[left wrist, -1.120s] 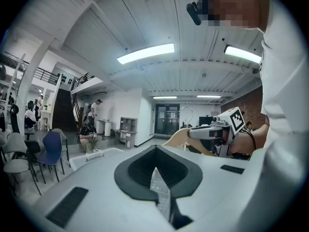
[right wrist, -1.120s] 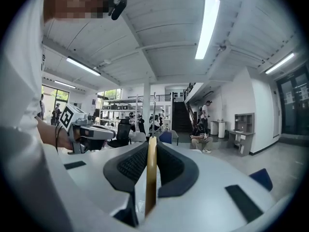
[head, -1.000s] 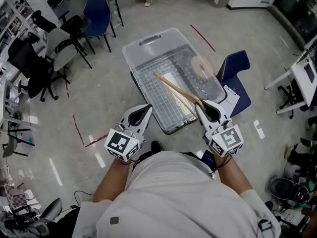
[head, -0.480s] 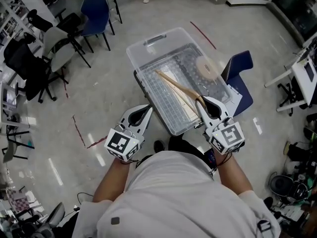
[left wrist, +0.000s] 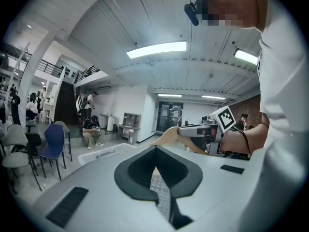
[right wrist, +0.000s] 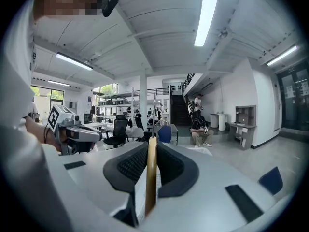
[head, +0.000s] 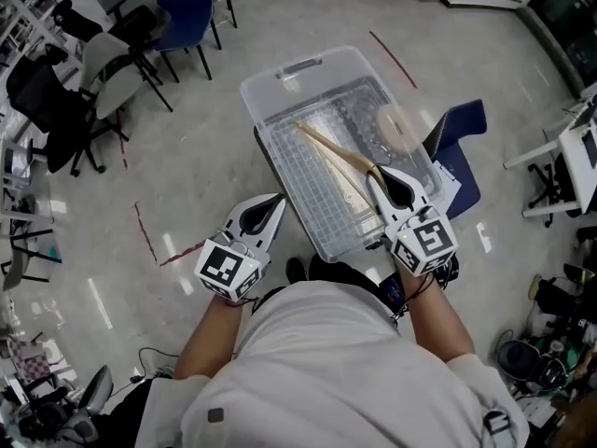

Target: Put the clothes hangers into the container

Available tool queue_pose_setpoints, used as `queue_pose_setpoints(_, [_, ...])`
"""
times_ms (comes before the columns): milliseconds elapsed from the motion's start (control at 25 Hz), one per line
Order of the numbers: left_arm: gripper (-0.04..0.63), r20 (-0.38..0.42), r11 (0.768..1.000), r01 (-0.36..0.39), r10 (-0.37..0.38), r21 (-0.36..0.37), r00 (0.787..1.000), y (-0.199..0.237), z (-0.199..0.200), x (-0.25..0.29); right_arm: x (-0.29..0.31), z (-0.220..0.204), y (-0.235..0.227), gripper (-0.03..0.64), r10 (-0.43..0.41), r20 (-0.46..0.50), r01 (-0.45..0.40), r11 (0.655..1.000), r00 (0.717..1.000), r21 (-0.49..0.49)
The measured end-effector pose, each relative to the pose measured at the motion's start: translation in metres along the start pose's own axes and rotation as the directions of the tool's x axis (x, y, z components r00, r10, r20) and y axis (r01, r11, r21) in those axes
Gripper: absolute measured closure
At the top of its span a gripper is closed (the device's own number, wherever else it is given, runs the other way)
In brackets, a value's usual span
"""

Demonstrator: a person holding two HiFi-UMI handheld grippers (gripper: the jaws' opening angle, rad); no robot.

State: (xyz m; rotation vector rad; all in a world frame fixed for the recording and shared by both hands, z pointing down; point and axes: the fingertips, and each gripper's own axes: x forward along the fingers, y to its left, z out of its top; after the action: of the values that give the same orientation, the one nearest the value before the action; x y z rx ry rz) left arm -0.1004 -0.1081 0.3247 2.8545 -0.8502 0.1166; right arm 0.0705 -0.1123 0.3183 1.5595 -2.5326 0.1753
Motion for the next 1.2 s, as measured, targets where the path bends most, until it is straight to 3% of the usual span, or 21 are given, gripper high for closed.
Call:
queue_pose_setpoints(360, [0.580, -0.034, 0.998, -0.040, 0.039, -0.039, 0.999, 0.026, -0.009, 0.031, 0.058, -0.039, -0.039, 0.551, 0.027, -0.085, -0.026, 1.000, 0.996, 0.017])
queue_pose_setpoints(640, [0.580, -0.066, 0.996, -0.069, 0.065, -0.061, 0.996, 0.035, -0.023, 0.060, 0.088, -0.092, -0.076, 0.551, 0.060, -0.174, -0.042, 0.994, 0.983, 0.103])
queue_pose_setpoints(880, [0.580, -0.095, 0.992, -0.087, 0.079, -0.087, 0.992, 0.048, -0.037, 0.072, 0.124, -0.147, -0.084, 0.551, 0.105, -0.274, -0.066, 0.987, 0.956, 0.147])
queue_pose_setpoints(1040, [0.580, -0.121, 0.988, -0.107, 0.093, -0.111, 0.988, 0.053, -0.050, 0.078, 0.142, -0.183, -0.086, 0.549, 0.125, -0.383, -0.072, 0.986, 0.915, 0.148])
queue_pose_setpoints(1200, [0.580, -0.131, 0.986, -0.119, 0.103, -0.120, 0.986, 0.057, -0.057, 0.089, 0.162, -0.185, -0.087, 0.551, 0.165, -0.377, -0.109, 0.980, 0.911, 0.165])
